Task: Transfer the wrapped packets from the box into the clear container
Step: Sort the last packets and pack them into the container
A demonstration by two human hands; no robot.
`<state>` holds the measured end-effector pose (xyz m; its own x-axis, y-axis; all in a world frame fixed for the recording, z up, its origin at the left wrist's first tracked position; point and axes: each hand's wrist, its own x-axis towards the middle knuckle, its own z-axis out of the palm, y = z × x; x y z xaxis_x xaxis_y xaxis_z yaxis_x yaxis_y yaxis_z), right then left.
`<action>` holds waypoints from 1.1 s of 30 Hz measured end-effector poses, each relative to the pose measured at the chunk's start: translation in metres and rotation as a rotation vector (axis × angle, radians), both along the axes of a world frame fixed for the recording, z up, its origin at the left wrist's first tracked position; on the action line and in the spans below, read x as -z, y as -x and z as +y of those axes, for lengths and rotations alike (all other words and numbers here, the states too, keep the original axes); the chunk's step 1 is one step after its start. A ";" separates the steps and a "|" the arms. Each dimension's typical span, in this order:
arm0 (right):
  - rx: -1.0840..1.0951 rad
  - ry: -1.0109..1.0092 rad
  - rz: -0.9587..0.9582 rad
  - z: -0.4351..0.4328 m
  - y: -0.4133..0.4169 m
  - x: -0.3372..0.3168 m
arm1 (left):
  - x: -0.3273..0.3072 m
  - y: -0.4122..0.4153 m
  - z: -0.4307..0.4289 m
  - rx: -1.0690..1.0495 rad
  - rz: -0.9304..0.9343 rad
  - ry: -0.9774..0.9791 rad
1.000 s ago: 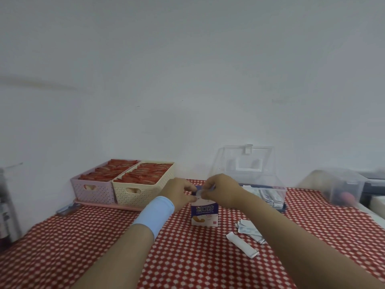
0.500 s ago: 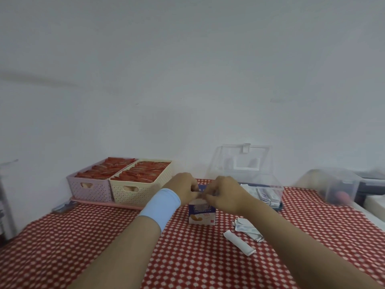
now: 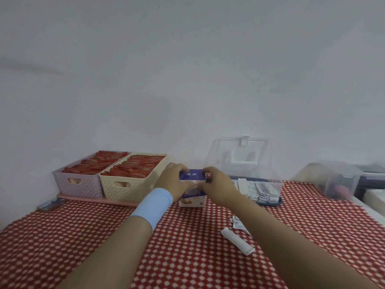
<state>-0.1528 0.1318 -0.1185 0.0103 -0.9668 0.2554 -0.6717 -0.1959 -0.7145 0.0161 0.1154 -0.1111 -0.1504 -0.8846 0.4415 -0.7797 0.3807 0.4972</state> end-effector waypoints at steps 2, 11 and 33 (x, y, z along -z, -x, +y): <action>-0.041 -0.017 -0.054 -0.011 -0.005 -0.003 | -0.001 -0.004 -0.008 -0.040 -0.053 0.004; -0.238 -0.129 0.034 -0.024 0.014 -0.005 | 0.002 0.002 -0.026 -0.095 -0.533 0.067; -0.154 -0.419 0.601 0.053 0.125 0.008 | 0.036 0.121 0.021 0.493 -0.445 -0.412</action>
